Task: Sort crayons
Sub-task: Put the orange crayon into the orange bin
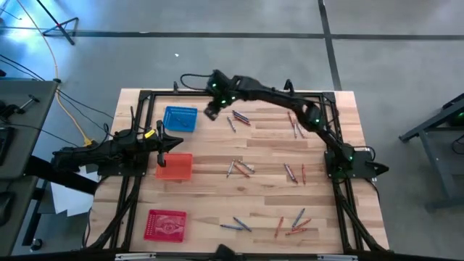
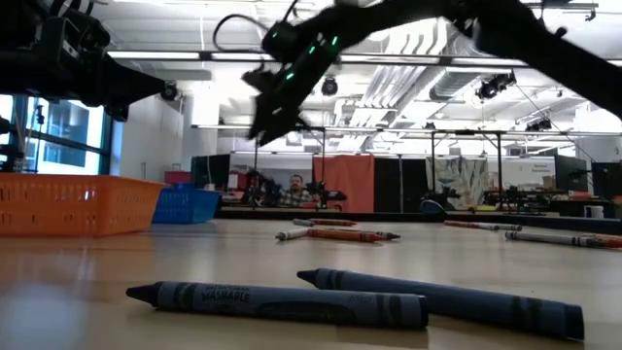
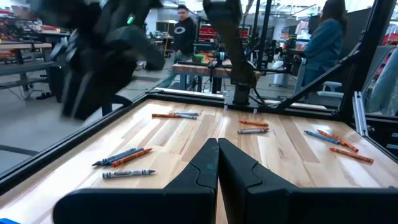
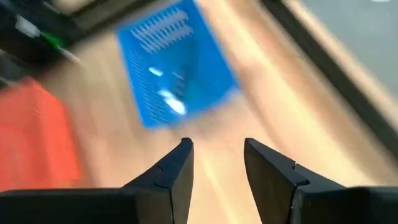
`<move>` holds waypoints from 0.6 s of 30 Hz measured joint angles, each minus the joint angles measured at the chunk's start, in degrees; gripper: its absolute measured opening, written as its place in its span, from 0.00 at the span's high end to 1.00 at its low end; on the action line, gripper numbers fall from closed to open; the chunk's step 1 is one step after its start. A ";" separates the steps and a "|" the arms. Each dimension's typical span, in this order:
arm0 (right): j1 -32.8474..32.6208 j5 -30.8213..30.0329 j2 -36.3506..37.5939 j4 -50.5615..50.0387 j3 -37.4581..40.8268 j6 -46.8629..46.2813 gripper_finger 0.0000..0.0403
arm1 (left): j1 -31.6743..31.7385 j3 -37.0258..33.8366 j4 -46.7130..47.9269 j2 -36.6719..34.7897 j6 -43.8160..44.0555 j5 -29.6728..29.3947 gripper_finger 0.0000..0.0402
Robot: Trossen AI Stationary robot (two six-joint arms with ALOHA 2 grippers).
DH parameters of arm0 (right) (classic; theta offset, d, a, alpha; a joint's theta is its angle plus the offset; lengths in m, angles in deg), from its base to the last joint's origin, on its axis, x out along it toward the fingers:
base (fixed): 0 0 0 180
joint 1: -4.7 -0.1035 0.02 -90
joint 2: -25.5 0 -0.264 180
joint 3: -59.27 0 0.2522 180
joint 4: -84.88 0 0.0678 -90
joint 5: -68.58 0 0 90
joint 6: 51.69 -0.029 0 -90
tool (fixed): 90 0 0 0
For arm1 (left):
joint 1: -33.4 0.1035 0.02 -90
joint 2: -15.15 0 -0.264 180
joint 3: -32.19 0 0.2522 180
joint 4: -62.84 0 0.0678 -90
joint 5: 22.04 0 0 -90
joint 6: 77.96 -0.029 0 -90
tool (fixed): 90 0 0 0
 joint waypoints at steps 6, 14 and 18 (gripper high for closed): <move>0.39 -8.77 5.58 -19.04 0.56 1.20 0.66 | -0.01 -0.01 -0.01 0.00 -0.01 -0.02 1.00; 2.12 -8.59 6.33 -26.99 10.61 1.19 0.66 | -0.02 0.00 0.00 0.00 -0.02 0.00 1.00; 4.30 -8.77 6.33 -27.40 19.29 1.18 0.66 | 0.01 0.00 0.00 0.00 0.00 0.00 1.00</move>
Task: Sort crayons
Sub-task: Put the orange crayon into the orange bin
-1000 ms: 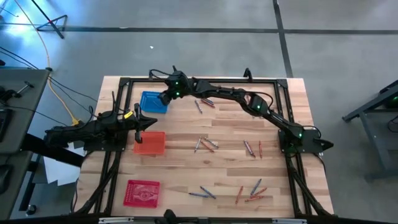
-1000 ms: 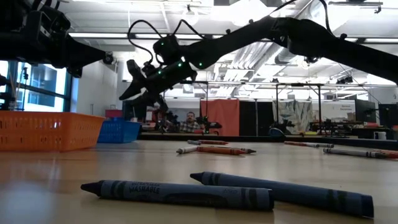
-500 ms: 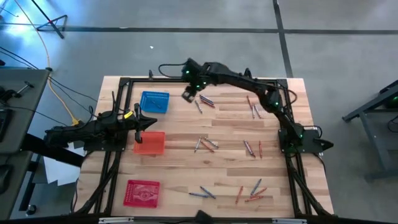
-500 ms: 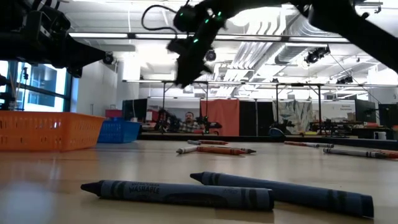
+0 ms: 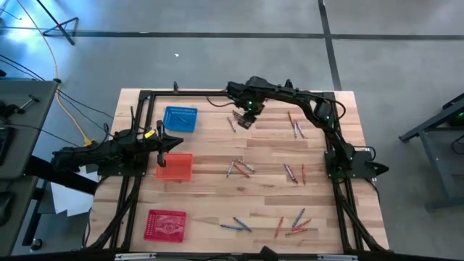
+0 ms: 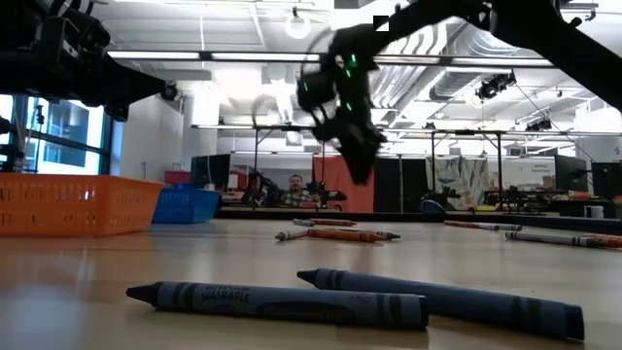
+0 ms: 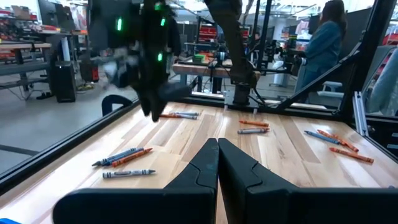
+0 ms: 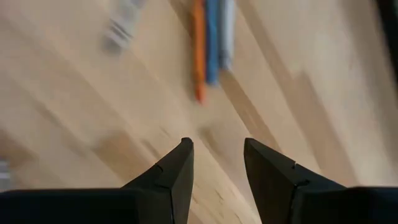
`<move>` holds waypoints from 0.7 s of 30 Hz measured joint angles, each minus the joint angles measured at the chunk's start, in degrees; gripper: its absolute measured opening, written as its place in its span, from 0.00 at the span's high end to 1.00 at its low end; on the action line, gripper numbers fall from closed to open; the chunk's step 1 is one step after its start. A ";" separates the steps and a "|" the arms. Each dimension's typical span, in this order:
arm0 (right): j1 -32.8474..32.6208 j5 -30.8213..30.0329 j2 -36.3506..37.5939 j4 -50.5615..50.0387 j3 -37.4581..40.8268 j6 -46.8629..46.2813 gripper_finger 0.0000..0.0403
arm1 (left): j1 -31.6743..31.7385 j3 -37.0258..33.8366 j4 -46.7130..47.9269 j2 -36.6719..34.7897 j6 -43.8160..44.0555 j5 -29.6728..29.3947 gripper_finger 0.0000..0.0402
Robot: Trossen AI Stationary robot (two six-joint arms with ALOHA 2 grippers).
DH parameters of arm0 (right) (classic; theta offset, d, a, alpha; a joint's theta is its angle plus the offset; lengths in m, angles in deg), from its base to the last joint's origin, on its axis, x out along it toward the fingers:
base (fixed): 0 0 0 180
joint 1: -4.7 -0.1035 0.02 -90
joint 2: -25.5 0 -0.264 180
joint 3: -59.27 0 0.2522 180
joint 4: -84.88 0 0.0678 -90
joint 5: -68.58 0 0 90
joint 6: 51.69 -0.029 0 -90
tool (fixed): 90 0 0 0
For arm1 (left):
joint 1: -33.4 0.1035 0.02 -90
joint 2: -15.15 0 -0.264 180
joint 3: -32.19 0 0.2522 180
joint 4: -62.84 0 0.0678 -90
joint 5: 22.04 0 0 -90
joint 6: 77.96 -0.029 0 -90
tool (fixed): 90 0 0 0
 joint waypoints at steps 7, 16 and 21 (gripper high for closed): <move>1.81 -2.01 2.90 0.79 10.67 0.03 0.66 | -0.01 -0.02 -0.02 0.00 -0.01 -0.02 1.00; 5.16 -2.30 17.54 11.75 28.38 -3.41 0.66 | -0.02 0.00 0.00 0.00 -0.02 -0.02 1.00; 8.90 -1.56 24.97 23.14 39.63 -7.69 0.66 | -0.01 0.00 -0.01 0.00 -0.01 -0.02 1.00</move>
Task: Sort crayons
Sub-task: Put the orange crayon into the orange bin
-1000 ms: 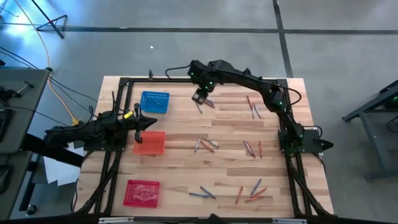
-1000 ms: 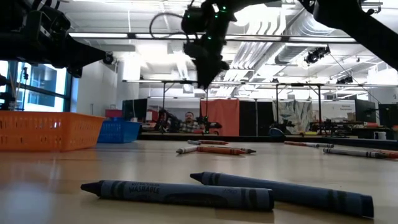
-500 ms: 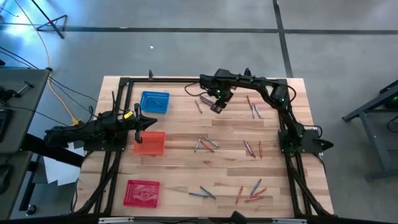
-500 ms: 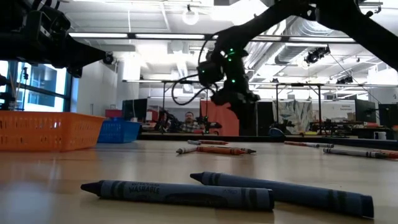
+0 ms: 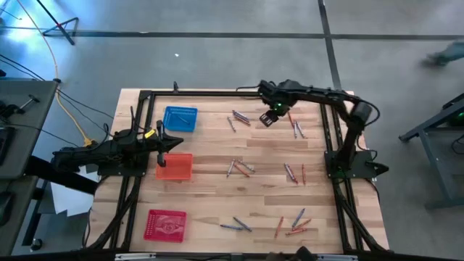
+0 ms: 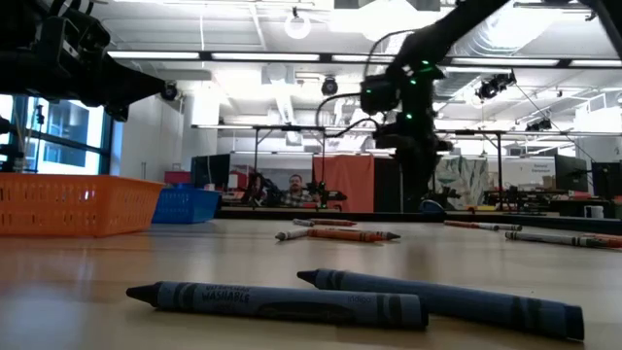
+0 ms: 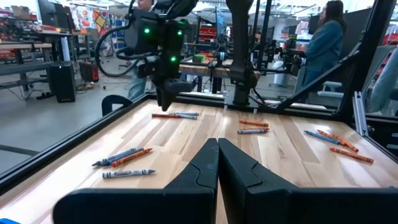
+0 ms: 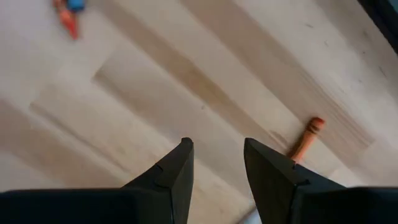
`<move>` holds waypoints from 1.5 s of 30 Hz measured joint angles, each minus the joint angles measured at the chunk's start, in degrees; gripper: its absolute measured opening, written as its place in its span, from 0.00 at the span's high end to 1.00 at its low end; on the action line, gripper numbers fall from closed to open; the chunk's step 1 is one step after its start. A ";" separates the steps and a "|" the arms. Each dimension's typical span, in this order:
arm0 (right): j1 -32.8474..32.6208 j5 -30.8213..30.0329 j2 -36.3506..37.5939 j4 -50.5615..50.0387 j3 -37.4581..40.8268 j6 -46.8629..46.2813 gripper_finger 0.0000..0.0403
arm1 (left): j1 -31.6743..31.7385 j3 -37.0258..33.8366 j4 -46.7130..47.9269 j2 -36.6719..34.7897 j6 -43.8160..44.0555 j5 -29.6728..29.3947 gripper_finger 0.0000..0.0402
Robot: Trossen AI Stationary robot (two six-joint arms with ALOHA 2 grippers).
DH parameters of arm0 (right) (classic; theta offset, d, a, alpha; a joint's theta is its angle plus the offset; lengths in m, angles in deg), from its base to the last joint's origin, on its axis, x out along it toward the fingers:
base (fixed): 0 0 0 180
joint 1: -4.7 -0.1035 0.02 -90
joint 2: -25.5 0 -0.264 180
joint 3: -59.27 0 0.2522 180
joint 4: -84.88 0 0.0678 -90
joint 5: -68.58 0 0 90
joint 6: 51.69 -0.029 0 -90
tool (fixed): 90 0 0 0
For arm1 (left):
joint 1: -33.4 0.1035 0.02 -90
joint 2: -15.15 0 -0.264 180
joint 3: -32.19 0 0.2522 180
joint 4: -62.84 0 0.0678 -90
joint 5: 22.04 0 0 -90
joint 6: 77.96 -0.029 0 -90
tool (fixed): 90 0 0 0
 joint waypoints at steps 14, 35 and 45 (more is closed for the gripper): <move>11.22 -2.34 1.61 4.49 6.58 -4.09 0.66 | 0.01 0.00 -0.02 0.00 -0.02 0.00 1.00; 13.69 0.07 1.37 2.84 6.58 -4.35 0.66 | 0.00 0.00 -0.02 0.02 0.00 0.00 1.00; 13.67 1.11 -2.52 0.32 6.58 -4.31 0.66 | -0.01 -0.02 0.01 0.00 0.01 0.00 1.00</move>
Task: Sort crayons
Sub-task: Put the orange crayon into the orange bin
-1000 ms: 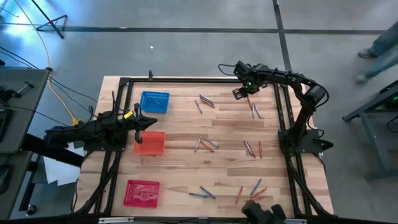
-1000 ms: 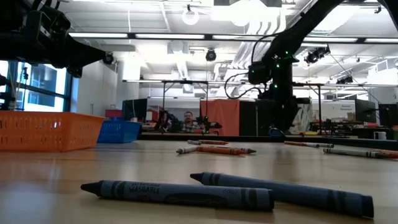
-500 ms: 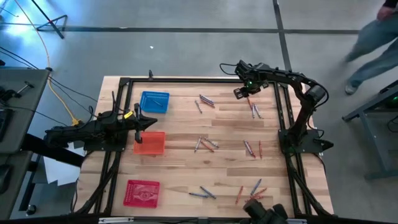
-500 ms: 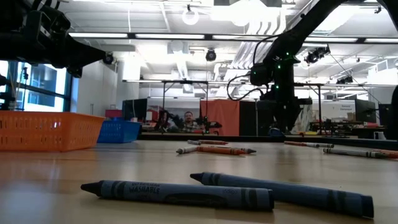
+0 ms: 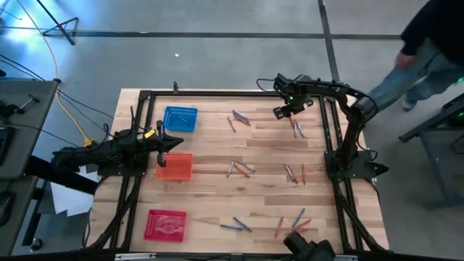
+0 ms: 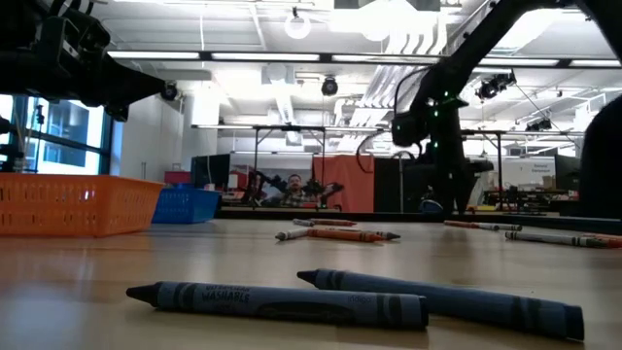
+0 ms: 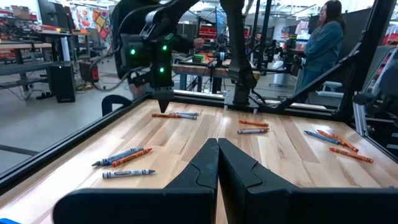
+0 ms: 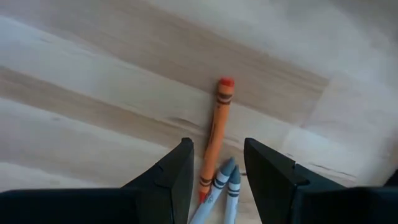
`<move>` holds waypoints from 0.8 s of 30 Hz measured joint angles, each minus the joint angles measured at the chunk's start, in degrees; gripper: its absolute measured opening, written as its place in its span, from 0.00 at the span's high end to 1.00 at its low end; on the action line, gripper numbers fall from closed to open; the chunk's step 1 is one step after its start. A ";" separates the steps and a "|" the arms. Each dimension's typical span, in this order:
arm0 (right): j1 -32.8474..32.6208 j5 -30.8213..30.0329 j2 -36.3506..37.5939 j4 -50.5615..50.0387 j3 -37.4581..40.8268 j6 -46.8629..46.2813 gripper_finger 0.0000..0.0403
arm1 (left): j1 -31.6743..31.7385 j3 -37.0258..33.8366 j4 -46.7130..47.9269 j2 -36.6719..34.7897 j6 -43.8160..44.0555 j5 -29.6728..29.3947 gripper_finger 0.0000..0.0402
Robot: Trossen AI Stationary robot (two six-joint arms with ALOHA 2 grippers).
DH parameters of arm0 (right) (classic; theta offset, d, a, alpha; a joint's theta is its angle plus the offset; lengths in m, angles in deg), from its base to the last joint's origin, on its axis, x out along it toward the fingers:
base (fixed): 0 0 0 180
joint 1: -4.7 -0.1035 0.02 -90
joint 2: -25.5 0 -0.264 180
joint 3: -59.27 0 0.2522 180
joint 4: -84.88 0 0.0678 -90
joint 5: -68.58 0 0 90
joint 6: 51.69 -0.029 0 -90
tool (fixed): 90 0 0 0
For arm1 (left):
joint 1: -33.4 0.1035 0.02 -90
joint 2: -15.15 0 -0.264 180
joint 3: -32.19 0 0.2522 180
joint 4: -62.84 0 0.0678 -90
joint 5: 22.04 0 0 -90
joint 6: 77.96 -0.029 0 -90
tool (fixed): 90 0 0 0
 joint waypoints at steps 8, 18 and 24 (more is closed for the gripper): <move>0.08 -0.45 -3.63 3.54 -0.08 1.50 0.66 | 0.01 0.01 -0.02 0.02 -0.01 0.00 1.00; 0.79 1.81 -4.36 3.39 -0.20 3.02 0.66 | 0.02 0.00 -0.02 0.02 -0.02 0.00 1.00; 1.21 3.62 -4.44 3.63 -0.15 3.98 0.73 | 0.02 0.00 -0.02 0.02 -0.02 0.00 1.00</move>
